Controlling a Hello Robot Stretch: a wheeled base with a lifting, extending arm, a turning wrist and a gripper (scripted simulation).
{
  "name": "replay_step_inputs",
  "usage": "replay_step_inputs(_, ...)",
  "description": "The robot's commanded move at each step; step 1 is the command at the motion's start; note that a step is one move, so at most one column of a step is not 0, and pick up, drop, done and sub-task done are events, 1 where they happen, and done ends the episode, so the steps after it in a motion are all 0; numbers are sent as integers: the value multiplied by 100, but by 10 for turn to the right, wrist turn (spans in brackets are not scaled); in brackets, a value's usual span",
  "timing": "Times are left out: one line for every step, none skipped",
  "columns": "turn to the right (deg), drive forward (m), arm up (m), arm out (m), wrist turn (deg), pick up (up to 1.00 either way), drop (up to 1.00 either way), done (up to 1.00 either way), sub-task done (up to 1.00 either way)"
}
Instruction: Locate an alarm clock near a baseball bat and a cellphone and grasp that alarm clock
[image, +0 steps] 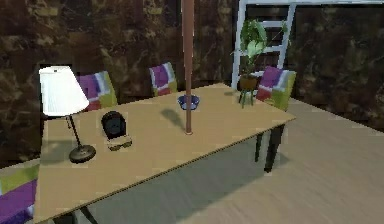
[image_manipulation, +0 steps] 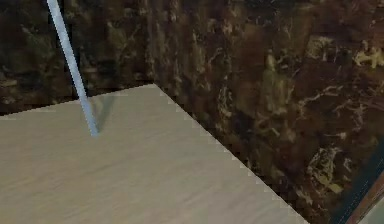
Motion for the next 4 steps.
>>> replay_step_inputs(0, 30, 0, 0, 0, 0, 0, 0, 0)
replay_step_inputs(-450, 0, 0, 0, 0, 0, 0, 0, 0)
replay_step_inputs(-450, 0, 0, 0, 0, 0, 0, 0, 0)
replay_step_inputs(-30, 0, 0, 0, 0, 0, 0, 0, 0)
